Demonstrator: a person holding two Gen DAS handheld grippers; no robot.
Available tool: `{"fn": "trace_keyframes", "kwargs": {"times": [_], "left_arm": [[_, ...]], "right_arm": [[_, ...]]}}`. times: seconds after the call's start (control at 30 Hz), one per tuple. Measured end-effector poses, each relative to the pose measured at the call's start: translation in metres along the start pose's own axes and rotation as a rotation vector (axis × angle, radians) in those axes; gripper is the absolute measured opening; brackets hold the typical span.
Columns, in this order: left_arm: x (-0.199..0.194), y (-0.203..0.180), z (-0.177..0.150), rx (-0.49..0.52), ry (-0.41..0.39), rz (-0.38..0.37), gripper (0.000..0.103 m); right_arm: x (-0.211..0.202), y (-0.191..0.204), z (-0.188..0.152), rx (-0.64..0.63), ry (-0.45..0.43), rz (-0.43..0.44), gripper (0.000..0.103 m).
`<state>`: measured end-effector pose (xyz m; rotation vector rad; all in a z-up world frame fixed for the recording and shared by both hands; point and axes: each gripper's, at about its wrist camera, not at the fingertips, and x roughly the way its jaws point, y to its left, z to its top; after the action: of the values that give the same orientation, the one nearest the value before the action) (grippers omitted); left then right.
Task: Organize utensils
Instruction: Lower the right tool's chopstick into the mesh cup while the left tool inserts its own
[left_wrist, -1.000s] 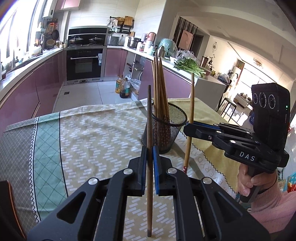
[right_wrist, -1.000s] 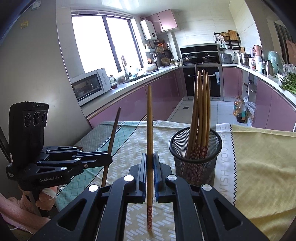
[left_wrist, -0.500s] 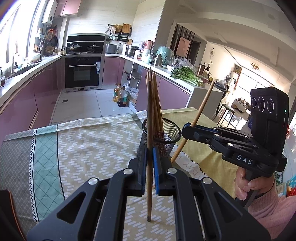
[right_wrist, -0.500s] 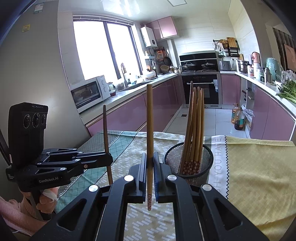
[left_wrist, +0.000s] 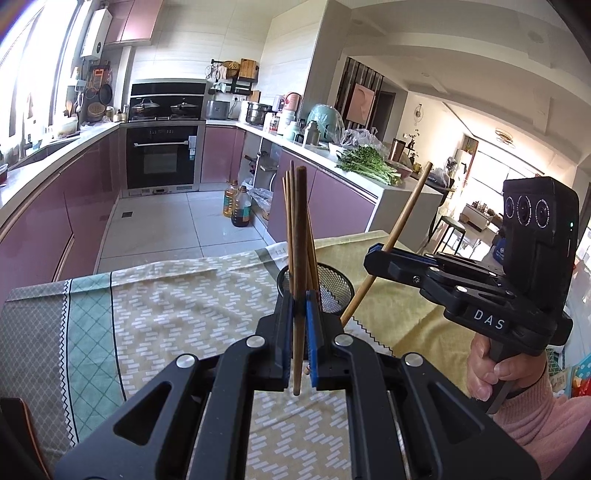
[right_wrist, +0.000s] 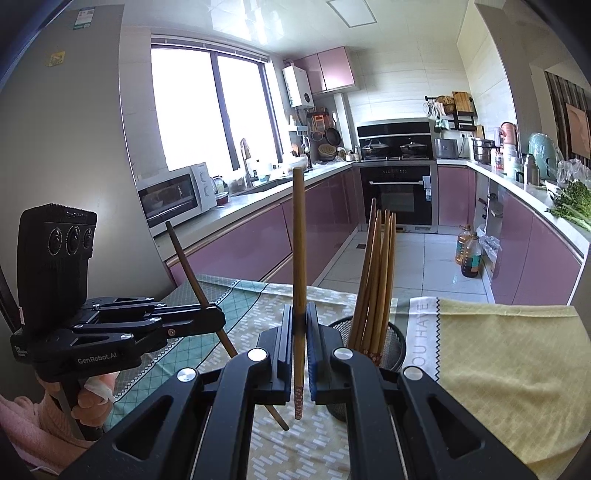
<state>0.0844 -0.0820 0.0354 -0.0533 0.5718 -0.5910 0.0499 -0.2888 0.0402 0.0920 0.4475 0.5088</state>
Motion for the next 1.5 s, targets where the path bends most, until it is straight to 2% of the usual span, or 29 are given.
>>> {"fn": "trace_keyframes", "kwargs": {"times": [0.7,1.0,1.2,1.5], "left_arm": [[-0.014,-0.021,0.058,0.069,-0.138,-0.015,0.007],[-0.017,-0.033,0.071,0.075,-0.182,-0.031,0.007],[-0.007,-0.042,0.070,0.080,-0.177,-0.009,0.007],[0.020,-0.052,0.055,0.087,-0.083,-0.007,0.007]], "right_arm": [[-0.015,-0.009,0.039,-0.042,-0.100,-0.039,0.006],[-0.011,-0.019,0.049,-0.034,-0.131,-0.060,0.006],[0.003,-0.023,0.047,-0.021,-0.119,-0.070,0.006],[0.024,-0.027,0.032,0.001,-0.040,-0.079,0.006]]}}
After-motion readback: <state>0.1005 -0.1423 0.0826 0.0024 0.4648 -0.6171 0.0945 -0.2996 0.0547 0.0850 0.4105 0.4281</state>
